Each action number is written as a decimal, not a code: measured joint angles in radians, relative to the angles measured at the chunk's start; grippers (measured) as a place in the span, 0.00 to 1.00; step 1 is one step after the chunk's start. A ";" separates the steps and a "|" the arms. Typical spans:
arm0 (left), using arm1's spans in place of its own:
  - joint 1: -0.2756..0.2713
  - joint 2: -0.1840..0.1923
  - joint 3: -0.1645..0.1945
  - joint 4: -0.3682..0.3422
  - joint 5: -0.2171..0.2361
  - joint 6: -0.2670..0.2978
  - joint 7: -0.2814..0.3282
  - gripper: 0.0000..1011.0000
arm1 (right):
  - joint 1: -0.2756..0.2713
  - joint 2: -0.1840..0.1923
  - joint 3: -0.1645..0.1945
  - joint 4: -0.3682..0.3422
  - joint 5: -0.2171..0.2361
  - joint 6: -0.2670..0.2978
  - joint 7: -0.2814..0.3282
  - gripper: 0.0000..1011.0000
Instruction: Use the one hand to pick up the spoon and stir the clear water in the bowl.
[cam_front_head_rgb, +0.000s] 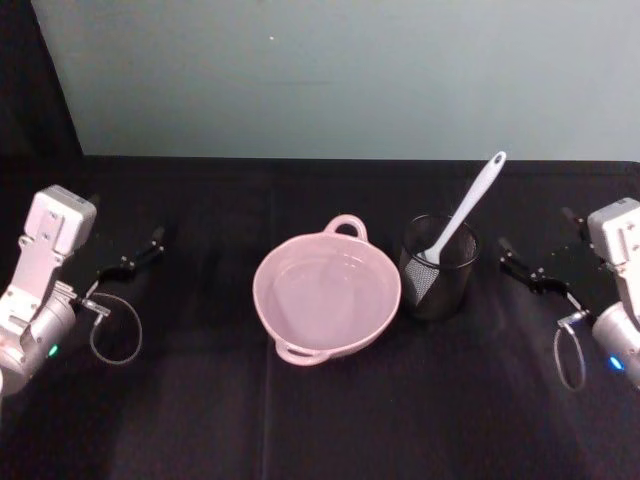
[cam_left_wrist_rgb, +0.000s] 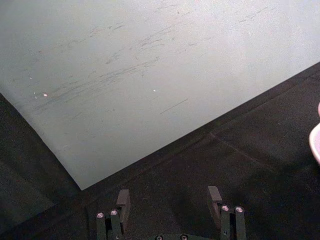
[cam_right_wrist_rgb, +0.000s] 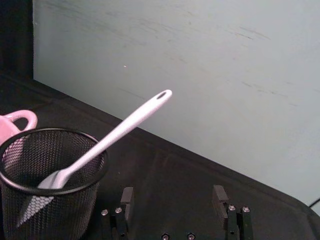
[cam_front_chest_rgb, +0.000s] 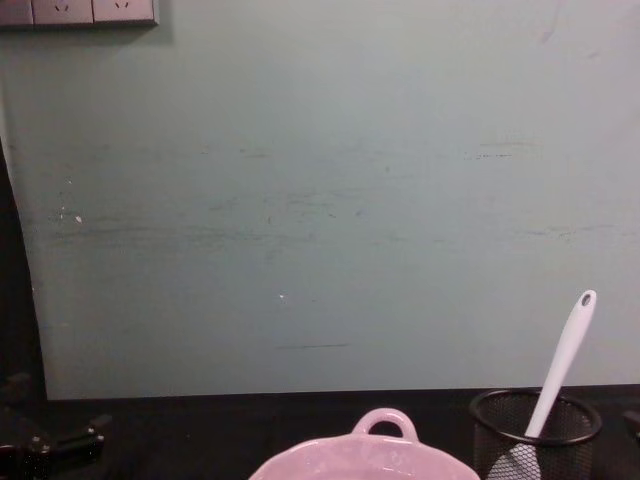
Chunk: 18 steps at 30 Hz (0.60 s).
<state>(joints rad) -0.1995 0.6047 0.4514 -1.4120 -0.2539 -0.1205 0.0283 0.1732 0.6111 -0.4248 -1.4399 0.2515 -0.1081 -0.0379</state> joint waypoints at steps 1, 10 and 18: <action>0.000 0.000 0.000 0.000 0.000 0.000 0.000 1.00 | -0.007 0.002 0.006 -0.005 0.001 0.001 -0.001 0.99; 0.000 0.000 0.000 0.000 0.000 0.000 0.000 1.00 | -0.087 -0.007 0.098 -0.087 0.139 -0.015 0.050 0.99; 0.000 0.000 0.000 0.000 0.000 0.000 0.000 1.00 | -0.062 -0.091 0.140 -0.061 0.357 0.008 0.210 0.99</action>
<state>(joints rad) -0.1995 0.6047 0.4514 -1.4120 -0.2539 -0.1205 0.0283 0.1108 0.5202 -0.2848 -1.5008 0.6080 -0.0996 0.1723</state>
